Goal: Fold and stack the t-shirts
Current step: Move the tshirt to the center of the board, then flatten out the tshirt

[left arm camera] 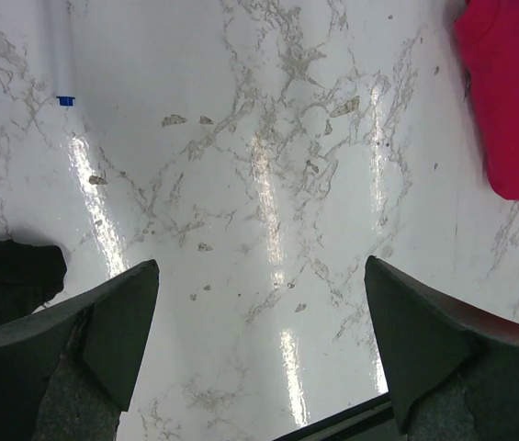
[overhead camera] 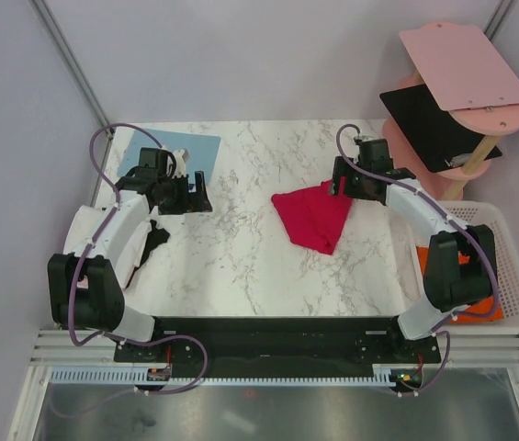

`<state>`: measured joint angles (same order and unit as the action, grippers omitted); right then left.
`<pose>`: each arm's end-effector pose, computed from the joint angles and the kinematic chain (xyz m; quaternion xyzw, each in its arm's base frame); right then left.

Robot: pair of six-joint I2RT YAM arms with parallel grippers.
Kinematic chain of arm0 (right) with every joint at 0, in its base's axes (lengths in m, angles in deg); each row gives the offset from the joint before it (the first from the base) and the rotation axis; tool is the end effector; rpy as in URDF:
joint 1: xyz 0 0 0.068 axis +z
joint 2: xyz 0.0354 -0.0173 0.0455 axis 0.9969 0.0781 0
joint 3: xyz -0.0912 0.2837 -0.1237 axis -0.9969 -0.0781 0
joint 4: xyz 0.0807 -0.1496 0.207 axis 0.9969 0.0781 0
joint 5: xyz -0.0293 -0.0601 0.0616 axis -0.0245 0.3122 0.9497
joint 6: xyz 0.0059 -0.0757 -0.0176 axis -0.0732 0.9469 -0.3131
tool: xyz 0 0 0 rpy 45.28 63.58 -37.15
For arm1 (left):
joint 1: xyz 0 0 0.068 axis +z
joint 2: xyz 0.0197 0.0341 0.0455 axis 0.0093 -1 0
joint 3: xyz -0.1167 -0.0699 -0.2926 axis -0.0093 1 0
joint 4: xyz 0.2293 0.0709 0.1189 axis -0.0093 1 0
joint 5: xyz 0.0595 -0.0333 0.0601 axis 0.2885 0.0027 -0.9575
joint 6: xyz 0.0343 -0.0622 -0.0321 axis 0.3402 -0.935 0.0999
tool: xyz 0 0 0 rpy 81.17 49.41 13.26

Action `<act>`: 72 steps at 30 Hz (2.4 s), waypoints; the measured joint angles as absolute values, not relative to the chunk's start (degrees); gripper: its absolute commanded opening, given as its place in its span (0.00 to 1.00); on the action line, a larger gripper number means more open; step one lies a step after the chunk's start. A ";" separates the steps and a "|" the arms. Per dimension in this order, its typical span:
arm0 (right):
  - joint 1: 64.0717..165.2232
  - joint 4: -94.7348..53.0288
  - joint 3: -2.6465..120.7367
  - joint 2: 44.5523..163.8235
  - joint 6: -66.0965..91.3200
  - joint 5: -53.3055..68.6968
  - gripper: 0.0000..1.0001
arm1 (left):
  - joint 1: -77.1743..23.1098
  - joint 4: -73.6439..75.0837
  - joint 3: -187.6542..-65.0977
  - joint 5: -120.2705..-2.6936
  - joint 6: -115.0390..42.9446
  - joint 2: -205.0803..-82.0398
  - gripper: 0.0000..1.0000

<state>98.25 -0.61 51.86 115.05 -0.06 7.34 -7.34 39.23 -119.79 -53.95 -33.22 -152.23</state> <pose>0.3744 0.0933 0.2853 0.0296 0.9196 0.1637 0.3558 0.3203 -0.0565 0.2911 0.0254 0.9450 -0.1703 0.2782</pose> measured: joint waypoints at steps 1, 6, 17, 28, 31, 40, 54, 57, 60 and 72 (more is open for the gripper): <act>97.73 1.05 51.83 115.62 0.25 4.39 0.98 | -7.34 39.23 -119.79 -53.67 -33.20 -152.23 1.00; 98.47 3.89 51.27 112.80 0.79 -3.06 0.95 | -7.36 39.20 -119.79 -52.53 -33.22 -152.84 1.00; 101.66 0.83 50.76 113.80 -0.50 1.57 0.86 | -7.36 39.36 -119.79 -51.13 -33.20 -154.06 1.00; 111.83 2.95 56.29 128.51 -1.30 -4.39 0.85 | -7.36 39.55 -119.79 -50.19 -33.20 -154.28 1.00; 112.33 2.85 58.57 128.84 -1.63 -8.07 0.85 | -7.34 39.58 -119.79 -50.17 -33.22 -154.28 1.00; 113.36 3.22 60.49 130.83 -1.79 -20.11 0.72 | -7.36 39.60 -119.79 -50.17 -33.20 -154.28 1.00; 116.46 4.03 61.47 134.11 -1.74 -34.88 0.00 | -7.36 40.04 -119.79 -50.19 -33.20 -154.28 1.00; 117.22 4.53 61.47 129.28 -1.11 -36.96 0.00 | -7.36 40.04 -119.79 -50.19 -33.20 -154.28 1.00; 117.68 4.55 61.52 121.32 0.03 -39.78 0.00 | -7.36 40.01 -119.79 -50.19 -33.20 -154.28 1.00; 121.07 1.71 83.66 102.24 8.75 -39.01 0.00 | -7.34 40.08 -119.79 -50.32 -33.20 -154.28 1.00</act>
